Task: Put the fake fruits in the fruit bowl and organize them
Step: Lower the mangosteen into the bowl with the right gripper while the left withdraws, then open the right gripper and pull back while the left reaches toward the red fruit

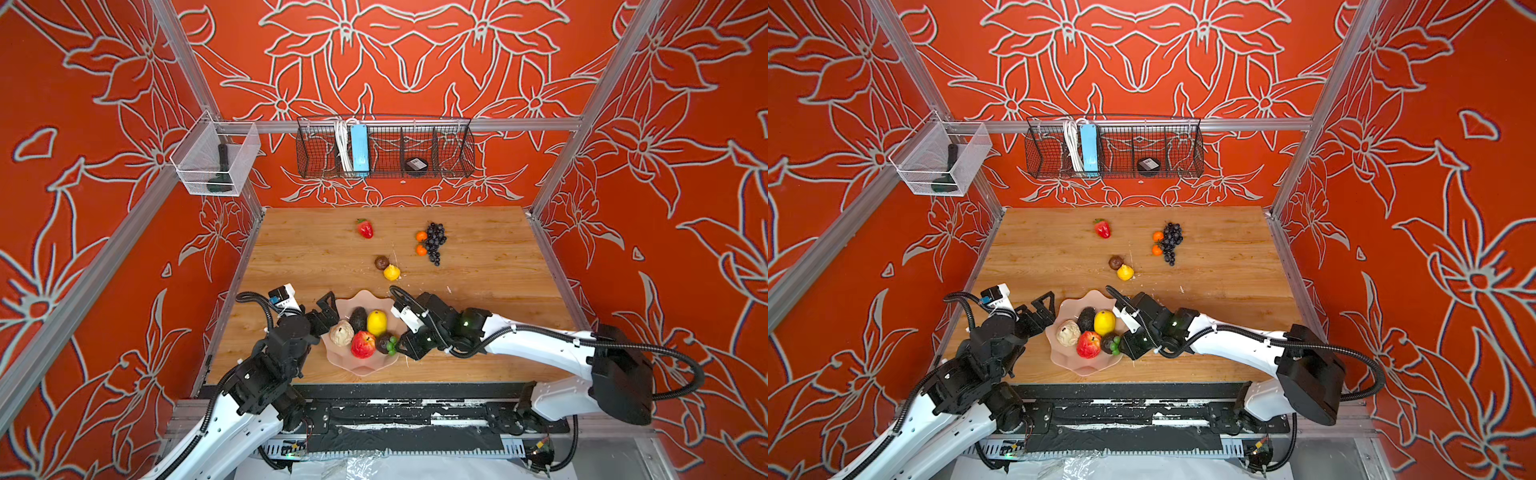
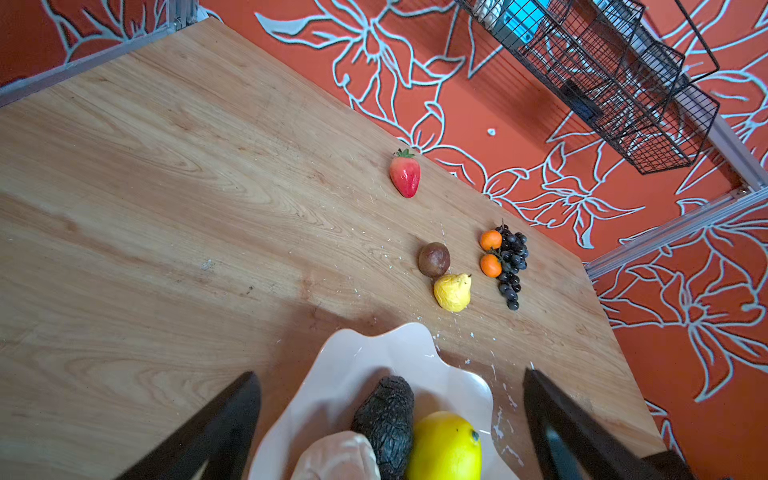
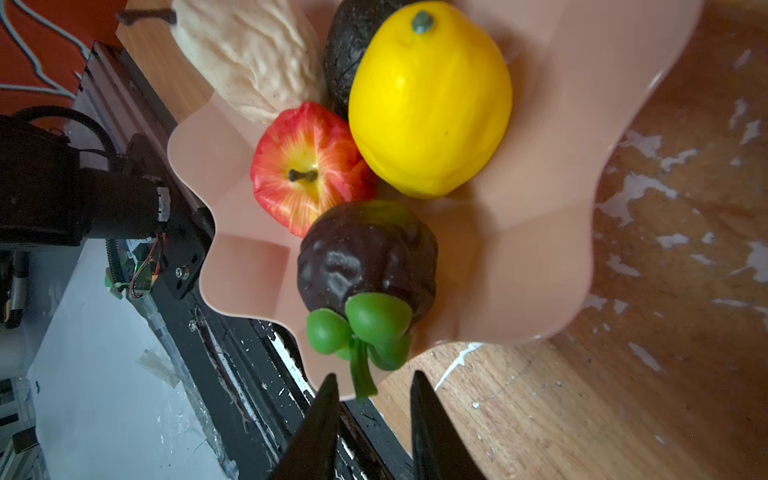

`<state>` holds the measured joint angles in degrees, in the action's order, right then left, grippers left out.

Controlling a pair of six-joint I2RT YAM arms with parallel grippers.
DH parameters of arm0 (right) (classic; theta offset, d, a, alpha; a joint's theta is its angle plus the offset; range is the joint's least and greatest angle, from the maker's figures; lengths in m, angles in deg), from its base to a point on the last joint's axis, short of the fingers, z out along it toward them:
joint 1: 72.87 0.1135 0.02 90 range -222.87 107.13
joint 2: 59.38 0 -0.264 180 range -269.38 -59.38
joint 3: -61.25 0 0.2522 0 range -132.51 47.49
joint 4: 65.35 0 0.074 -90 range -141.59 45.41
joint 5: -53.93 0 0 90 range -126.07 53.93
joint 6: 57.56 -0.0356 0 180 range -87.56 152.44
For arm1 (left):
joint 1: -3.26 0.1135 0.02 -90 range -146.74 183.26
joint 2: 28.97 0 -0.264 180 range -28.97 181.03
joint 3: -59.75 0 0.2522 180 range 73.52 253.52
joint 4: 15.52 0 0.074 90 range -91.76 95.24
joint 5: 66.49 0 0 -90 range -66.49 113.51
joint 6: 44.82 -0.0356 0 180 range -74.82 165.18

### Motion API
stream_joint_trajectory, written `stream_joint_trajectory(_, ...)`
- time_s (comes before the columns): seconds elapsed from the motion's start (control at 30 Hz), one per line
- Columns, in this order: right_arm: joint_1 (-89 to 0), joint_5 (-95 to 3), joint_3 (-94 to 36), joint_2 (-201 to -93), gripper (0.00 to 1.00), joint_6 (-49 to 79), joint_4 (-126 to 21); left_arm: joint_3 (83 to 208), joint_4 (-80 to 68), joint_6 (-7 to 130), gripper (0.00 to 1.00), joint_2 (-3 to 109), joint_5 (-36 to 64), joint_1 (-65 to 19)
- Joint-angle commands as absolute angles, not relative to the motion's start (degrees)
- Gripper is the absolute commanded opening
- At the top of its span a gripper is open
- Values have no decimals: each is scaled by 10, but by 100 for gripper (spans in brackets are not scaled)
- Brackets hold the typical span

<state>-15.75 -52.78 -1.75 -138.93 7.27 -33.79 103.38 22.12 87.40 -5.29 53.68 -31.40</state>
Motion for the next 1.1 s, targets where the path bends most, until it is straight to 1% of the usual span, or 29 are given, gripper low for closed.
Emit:
stream_joint_trajectory(0.0,-153,-499,-44,-1375,31,91,-320,1028,219,873,98,-53,547,-308)
stream_joint_trajectory(0.3,-150,-497,-45,-1381,30,96,-323,1029,221,869,98,-55,547,-305)
stream_joint_trajectory(0.4,-150,-487,-51,-1372,35,103,-311,1030,212,860,98,-48,541,-302)
stream_joint_trajectory(0.5,-150,-459,-61,-1351,39,123,-287,1043,191,833,98,-21,514,-297)
stream_joint_trajectory(0.6,-150,-391,-62,-1314,43,140,-270,1076,183,797,98,43,482,-291)
stream_joint_trajectory(0.8,-153,-271,-20,-1201,54,152,-291,1165,165,753,98,222,412,-256)
stream_joint_trajectory(0.93,-154,-232,37,-1118,65,130,-328,1228,148,738,96,352,333,-202)
stream_joint_trajectory(1.07,-154,-201,85,-1054,74,104,-338,1316,164,721,97,478,300,-165)
